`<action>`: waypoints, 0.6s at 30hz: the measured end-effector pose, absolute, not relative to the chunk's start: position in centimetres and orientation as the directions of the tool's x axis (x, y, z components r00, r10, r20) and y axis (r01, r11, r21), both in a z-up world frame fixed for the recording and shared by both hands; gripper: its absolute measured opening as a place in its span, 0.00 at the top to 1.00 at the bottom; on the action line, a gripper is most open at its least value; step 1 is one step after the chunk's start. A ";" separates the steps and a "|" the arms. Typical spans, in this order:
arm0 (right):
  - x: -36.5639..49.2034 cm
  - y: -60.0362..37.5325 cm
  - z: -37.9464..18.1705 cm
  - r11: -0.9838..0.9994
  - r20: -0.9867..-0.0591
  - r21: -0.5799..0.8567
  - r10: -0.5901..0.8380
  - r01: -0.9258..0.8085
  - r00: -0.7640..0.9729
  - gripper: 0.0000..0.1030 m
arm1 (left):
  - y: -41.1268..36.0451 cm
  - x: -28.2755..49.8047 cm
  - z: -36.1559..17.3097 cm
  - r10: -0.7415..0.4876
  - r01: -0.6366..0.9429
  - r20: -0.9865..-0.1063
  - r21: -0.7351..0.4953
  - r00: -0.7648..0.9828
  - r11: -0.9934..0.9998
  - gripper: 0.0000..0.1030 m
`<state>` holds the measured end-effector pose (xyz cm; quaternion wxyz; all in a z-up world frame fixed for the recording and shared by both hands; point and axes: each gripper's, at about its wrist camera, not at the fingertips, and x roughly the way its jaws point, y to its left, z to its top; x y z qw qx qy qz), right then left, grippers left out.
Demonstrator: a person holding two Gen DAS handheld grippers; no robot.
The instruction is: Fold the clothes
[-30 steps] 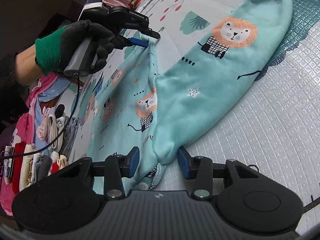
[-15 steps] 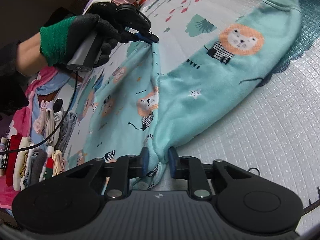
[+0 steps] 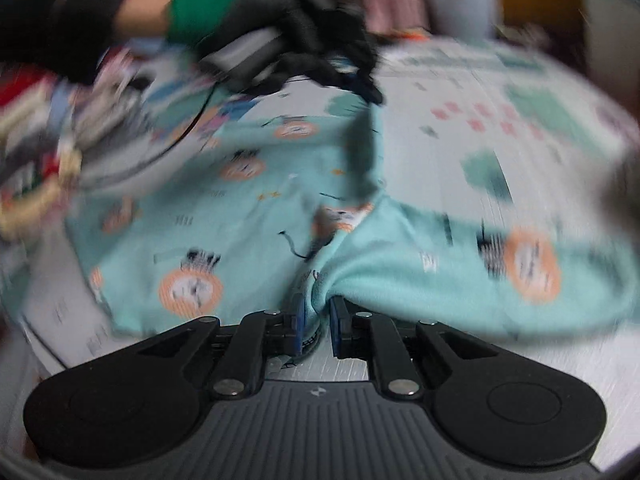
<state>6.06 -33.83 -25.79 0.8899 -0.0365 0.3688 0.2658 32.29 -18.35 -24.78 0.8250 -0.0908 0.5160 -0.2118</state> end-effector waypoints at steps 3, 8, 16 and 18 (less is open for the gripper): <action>4.9 -31.5 -25.2 0.791 -0.671 -0.058 0.421 -0.610 0.610 0.85 | -16.3 32.4 -24.5 -0.476 0.256 -0.790 -0.404 0.387 0.878 0.95; 3.2 -28.3 -25.1 0.634 -0.666 -0.277 0.415 -0.722 0.620 0.85 | -13.5 32.9 -24.8 -0.500 0.269 -0.779 -0.424 0.379 0.865 0.95; 2.1 -24.8 -25.5 0.454 -0.696 -0.366 0.446 -0.812 0.563 0.85 | -11.6 33.5 -25.8 -0.547 0.336 -0.760 -0.444 0.349 0.831 0.95; 2.4 -24.6 -26.0 0.449 -0.717 -0.337 0.448 -0.827 0.535 0.85 | -11.3 33.4 -26.1 -0.546 0.351 -0.761 -0.434 0.351 0.830 0.95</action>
